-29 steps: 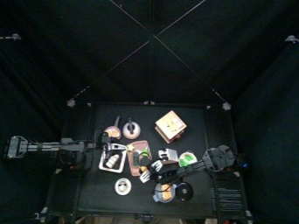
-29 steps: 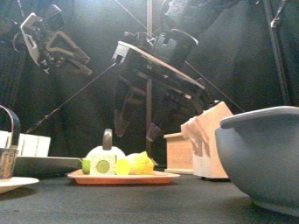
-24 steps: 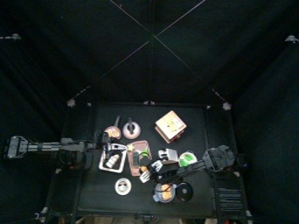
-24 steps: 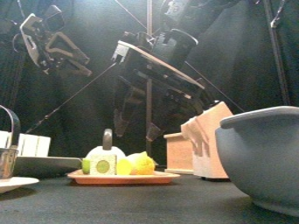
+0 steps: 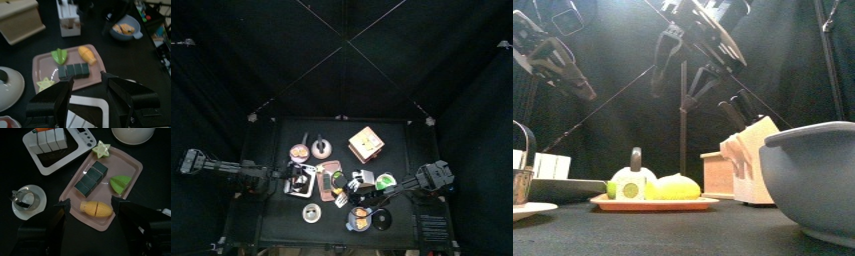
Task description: Grab cookie cutter
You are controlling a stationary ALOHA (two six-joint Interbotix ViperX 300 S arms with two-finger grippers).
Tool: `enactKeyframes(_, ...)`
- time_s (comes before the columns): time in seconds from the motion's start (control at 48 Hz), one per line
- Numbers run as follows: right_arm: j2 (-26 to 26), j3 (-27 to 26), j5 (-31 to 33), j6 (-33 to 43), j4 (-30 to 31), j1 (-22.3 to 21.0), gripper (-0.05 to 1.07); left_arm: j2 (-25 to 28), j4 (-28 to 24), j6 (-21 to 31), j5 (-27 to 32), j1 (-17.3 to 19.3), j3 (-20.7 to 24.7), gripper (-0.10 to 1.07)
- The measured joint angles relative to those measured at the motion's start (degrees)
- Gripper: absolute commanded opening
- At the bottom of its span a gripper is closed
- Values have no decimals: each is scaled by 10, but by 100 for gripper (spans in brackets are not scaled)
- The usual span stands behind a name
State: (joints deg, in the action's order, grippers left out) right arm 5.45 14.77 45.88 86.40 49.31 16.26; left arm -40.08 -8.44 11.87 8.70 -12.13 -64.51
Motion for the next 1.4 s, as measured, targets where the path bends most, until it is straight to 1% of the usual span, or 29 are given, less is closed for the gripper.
enactKeyframes(0.083,-20,16,1,-1,1,-3,96,27,11,2,1,-40,0,85)
enactKeyframes(0.146,-37,30,1,-1,3,-4,96,48,18,0,1,-59,1,85)
enactKeyframes(0.333,-91,72,0,7,9,-6,96,105,62,3,-11,-85,9,85)
enactKeyframes(0.458,-119,99,-1,7,8,-12,96,142,98,2,-21,-108,23,85)
enactKeyframes(0.562,-132,112,-9,9,4,-19,96,167,106,2,-23,-133,43,85)
enactKeyframes(0.625,-134,118,-17,9,0,-25,96,182,106,2,-23,-142,53,85)
enactKeyframes(0.833,-134,127,-47,9,-5,-34,96,226,107,3,-25,-144,71,85)
enactKeyframes(1.0,-134,130,-51,9,-4,-37,96,241,109,3,-38,-144,80,84)
enactKeyframes(1.167,-139,146,-52,9,-1,-39,96,254,116,2,-47,-144,82,83)
enactKeyframes(1.292,-155,163,-53,7,-1,-45,96,265,130,3,-48,-144,88,80)
enactKeyframes(1.396,-172,174,-53,9,-1,-49,96,271,133,3,-47,-144,93,74)
